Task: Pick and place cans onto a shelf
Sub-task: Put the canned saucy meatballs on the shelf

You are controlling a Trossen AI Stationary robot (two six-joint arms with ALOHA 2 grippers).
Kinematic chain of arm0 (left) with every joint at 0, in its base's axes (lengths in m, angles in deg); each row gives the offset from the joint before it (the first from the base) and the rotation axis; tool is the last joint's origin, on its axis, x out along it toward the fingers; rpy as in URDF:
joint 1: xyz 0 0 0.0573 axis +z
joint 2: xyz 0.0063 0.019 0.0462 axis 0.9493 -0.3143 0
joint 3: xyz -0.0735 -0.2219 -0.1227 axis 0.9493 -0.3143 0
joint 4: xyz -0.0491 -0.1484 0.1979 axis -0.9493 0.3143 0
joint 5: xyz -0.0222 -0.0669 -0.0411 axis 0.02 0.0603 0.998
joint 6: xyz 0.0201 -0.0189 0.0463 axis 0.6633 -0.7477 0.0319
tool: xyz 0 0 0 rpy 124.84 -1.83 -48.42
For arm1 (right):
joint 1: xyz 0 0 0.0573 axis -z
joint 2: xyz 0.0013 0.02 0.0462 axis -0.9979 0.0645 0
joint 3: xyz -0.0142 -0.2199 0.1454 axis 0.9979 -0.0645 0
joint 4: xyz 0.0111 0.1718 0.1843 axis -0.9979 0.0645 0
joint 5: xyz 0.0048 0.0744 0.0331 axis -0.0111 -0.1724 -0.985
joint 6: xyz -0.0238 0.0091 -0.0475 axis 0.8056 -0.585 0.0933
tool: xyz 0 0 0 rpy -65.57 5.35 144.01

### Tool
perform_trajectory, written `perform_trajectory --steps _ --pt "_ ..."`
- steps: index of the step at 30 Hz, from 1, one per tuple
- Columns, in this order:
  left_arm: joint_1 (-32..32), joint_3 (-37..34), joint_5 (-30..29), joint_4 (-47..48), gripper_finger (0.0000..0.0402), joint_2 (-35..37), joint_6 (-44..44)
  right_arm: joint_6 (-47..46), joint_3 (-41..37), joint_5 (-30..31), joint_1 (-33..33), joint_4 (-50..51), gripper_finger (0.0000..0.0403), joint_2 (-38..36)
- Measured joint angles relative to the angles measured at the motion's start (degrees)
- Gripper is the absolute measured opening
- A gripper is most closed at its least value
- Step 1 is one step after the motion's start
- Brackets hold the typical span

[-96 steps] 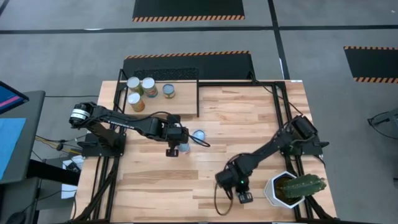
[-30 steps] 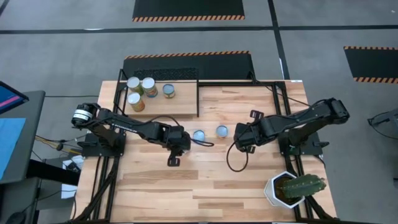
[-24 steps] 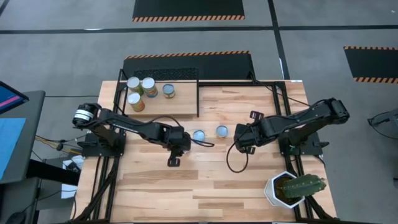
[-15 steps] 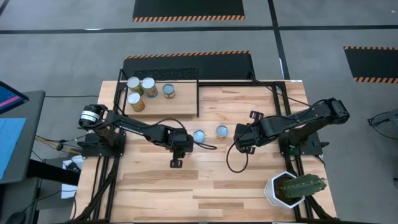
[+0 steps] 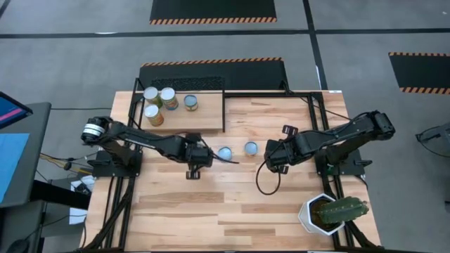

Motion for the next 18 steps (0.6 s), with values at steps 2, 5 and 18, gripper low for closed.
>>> perform_trajectory --steps 2,5,18 --pt "0.91 0.93 -3.42 3.11 0.0002 1.61 1.2 0.0 0.0 0.0 0.0 -0.04 0.0017 0.0" --pt "4.3 1.19 -4.24 2.63 0.0001 3.32 3.32 -0.02 0.0 0.0 0.0 -0.04 0.0022 0.0" --pt "25.47 1.34 2.67 0.8 0.0 3.98 13.98 -0.17 0.0 0.02 0.0 -0.46 0.002 0.0"
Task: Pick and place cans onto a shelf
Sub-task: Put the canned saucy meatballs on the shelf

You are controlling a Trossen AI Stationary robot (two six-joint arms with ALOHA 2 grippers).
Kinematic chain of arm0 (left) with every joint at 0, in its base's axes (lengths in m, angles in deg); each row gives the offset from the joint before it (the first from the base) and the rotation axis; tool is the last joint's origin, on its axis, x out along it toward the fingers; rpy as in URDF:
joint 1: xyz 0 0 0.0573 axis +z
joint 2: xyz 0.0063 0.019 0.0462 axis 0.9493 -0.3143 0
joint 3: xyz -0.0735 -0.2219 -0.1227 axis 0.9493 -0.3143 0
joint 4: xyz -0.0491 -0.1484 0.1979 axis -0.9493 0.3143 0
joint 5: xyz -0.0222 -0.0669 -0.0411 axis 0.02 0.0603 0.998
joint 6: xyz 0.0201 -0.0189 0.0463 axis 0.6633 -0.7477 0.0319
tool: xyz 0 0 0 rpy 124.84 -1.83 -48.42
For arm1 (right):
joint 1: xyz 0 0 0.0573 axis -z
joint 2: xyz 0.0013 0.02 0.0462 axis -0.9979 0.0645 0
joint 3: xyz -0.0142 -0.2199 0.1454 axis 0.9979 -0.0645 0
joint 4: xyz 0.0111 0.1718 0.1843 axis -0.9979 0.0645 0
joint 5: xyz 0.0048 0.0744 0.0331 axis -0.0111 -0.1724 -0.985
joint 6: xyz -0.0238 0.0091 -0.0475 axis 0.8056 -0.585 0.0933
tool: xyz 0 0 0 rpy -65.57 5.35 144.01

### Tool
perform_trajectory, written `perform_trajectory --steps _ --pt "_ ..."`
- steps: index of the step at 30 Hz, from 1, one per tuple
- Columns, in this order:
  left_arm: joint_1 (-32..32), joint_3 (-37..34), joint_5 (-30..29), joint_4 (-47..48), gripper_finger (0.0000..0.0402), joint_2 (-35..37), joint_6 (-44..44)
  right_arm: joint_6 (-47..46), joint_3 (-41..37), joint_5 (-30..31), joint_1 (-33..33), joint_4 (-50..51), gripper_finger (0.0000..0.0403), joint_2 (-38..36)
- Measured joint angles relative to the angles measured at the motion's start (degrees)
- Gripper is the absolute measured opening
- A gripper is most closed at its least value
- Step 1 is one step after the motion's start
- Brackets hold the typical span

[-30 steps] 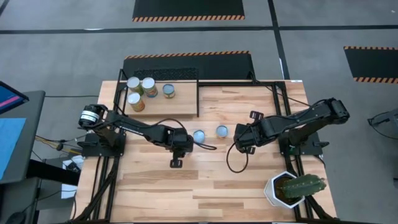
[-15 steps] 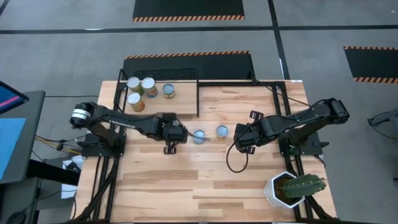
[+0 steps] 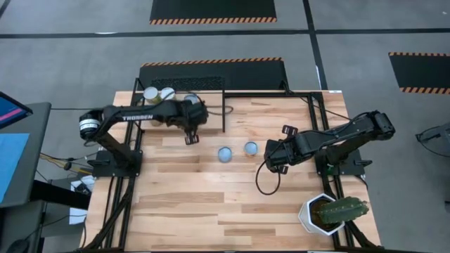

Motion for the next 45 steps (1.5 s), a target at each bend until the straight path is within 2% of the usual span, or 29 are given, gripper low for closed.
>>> perform_trajectory --steps 8,15,20,29,33,36,41,45 --pt "5.25 0.0 4.38 -1.68 0.0 -0.16 2.71 0.14 0.0 0.0 0.0 0.03 0.0022 0.0" --pt "5.96 -2.45 6.23 -4.42 0.0001 -0.43 1.54 0.13 0.0 0.0 -0.02 0.07 0.0018 0.0" --pt "5.93 -2.54 6.14 -5.47 0.0023 -0.4 0.86 -0.03 0.0 0.0 -0.02 0.06 0.0024 0.0" --pt "6.2 -2.54 0.12 -5.25 0.0058 -0.37 0.37 -0.06 0.02 0.0 -0.02 0.0 0.0018 0.0" --pt "6.2 -2.54 -0.01 -5.27 0.0061 -0.34 -0.08 -0.04 0.02 0.0 -0.02 0.0 0.0022 0.0" --pt "5.7 -2.02 2.18 -5.1 0.0062 -0.34 -1.16 -0.04 0.02 0.0 -0.02 -0.01 0.0025 0.0" --pt "3.6 1.22 2.55 -3.89 0.0062 0.1 -1.32 -0.04 0.02 0.0 -0.02 -0.03 0.0022 0.0" --pt "1.21 6.35 -2.29 0.88 0.0062 0.23 -1.87 -0.04 0.02 0.0 -0.02 -0.04 0.0019 0.0"
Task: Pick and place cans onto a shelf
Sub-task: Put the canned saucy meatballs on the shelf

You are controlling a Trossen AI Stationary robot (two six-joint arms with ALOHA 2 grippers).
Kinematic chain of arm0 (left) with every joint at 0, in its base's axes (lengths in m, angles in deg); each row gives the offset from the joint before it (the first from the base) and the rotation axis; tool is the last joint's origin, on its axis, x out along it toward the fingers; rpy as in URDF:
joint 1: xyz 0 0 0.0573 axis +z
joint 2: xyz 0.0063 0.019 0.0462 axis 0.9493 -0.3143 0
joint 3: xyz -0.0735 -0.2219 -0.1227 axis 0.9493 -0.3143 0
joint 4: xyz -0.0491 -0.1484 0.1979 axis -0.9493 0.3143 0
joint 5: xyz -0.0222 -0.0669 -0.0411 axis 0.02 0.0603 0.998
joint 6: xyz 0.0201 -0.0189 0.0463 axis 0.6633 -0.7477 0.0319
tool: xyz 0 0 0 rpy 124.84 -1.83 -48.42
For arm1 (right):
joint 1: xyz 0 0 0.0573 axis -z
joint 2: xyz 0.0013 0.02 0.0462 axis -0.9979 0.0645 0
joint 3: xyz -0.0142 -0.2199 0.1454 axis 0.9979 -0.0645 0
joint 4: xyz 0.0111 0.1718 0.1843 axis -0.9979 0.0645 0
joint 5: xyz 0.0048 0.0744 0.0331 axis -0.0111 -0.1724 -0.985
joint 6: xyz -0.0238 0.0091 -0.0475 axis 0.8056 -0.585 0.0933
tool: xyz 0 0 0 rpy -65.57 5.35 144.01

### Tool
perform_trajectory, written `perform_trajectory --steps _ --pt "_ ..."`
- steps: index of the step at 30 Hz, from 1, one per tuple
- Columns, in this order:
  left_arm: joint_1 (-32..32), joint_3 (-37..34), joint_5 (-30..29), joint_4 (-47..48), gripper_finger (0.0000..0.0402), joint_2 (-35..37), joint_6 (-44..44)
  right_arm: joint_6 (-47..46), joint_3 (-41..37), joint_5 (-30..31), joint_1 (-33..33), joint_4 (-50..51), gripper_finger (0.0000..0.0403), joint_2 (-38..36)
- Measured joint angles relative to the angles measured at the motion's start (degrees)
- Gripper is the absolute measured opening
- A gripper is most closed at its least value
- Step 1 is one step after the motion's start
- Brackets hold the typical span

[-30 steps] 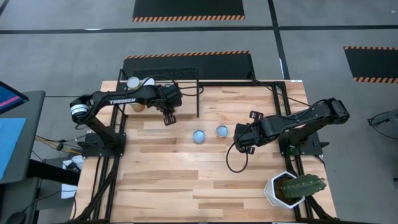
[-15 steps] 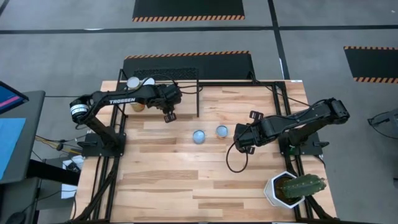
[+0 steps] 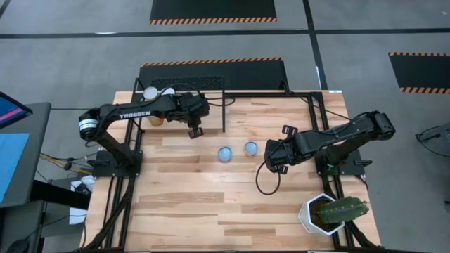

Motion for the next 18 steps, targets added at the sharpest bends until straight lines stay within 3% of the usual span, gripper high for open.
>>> perform_trajectory --steps 7,11,18 --pt "-3.6 1.68 2.45 2.63 0.0062 -1.0 0.11 0.0 0.0 0.0 0.0 -0.01 0.0024 0.0" --pt "-3.62 -2.7 3.8 0.57 0.0062 -2.48 0.61 0.0 0.0 0.0 0.0 -0.04 0.0026 0.0" --pt "-2.75 -7.49 -1.58 -2.94 0.0062 -2.49 0.75 0.0 0.0 0.0 0.0 -0.35 0.0026 -0.02"
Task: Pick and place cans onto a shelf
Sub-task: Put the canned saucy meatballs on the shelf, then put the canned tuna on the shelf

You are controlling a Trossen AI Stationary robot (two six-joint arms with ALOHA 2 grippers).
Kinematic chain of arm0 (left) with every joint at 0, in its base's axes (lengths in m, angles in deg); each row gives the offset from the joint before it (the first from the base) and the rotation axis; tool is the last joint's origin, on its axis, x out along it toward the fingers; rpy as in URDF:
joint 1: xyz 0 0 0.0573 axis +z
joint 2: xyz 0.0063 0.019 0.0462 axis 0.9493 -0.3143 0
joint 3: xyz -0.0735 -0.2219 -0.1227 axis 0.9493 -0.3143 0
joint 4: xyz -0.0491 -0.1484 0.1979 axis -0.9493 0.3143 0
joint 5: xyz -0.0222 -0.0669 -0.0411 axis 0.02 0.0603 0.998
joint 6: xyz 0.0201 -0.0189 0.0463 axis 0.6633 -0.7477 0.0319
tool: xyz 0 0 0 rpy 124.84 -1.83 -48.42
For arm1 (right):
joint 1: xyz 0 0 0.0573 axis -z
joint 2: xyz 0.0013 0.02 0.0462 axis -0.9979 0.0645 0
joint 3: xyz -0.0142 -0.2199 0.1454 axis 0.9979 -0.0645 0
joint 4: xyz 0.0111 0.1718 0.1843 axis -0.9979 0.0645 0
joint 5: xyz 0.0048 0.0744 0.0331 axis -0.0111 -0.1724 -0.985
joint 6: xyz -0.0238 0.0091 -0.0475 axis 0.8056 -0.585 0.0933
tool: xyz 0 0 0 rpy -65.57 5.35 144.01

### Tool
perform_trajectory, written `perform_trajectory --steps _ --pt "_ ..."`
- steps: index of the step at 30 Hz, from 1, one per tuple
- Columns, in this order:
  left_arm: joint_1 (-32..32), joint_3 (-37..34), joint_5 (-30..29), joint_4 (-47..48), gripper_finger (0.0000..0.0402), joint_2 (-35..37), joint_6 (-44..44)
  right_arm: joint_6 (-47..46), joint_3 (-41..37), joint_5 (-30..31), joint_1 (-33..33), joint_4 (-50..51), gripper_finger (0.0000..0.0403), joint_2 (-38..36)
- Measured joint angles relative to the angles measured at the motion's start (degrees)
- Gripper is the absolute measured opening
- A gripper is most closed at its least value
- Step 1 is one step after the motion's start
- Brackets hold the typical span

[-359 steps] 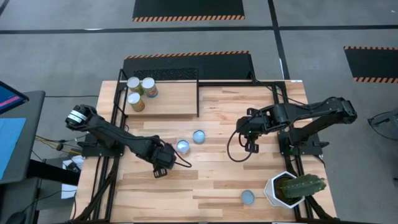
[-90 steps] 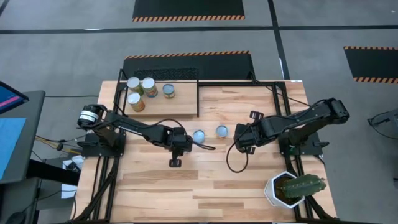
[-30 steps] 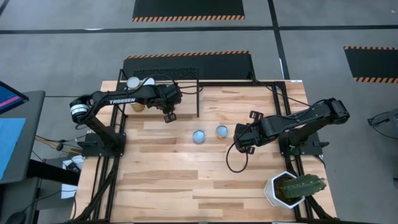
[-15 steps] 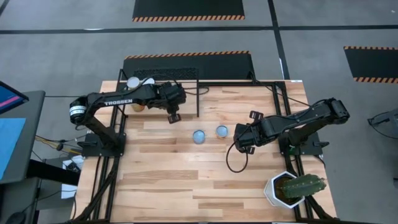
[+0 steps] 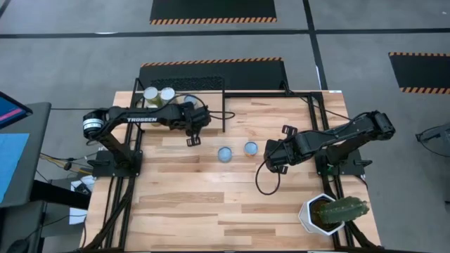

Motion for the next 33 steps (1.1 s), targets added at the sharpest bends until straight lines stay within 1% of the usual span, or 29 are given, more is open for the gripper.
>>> perform_trajectory --steps 5,10,16,20,25,27,28,30,32,33 --pt "0.48 0.0 -2.98 0.07 0.0062 0.0 0.47 0.0 0.0 -0.02 0.0 -0.27 0.0023 0.0" --pt "1.77 0.0 -2.58 0.46 0.0062 0.0 0.45 0.0 0.0 -0.05 -0.17 -0.26 0.0019 0.0" --pt "2.88 0.0 -2.36 1.73 0.0062 0.0 0.14 -0.02 0.0 -0.07 -1.18 -0.27 0.0024 0.0" --pt "2.77 0.0 -2.18 2.21 0.0062 0.15 -1.1 -0.02 0.0 -0.07 -1.84 -0.26 0.0022 0.0" --pt "0.93 1.12 -0.57 3.99 0.0062 0.24 -4.67 0.02 0.0 -0.06 -1.99 -0.2 0.0019 0.0" --pt "-0.64 2.51 2.86 3.63 0.0062 0.24 -6.98 0.0 0.0 -0.04 -1.99 0.3 0.002 0.0" --pt "-1.59 3.28 5.83 3.09 0.0062 0.24 -8.01 0.0 0.0 -0.04 -1.99 0.84 0.0021 0.0" --pt "-3.91 4.54 13.98 -0.58 0.0062 0.25 -8.68 -0.1 0.0 -0.06 -1.97 2.36 0.0024 0.0" --pt "-6.89 4.61 22.43 -6.68 0.0062 0.3 -8.0 -0.66 0.0 -0.08 -1.97 3.72 0.0026 0.0" --pt "-8.53 4.41 25.14 -9.51 0.0062 0.24 -7.28 -1.13 0.0 -0.09 -1.99 4.23 0.0027 0.0"
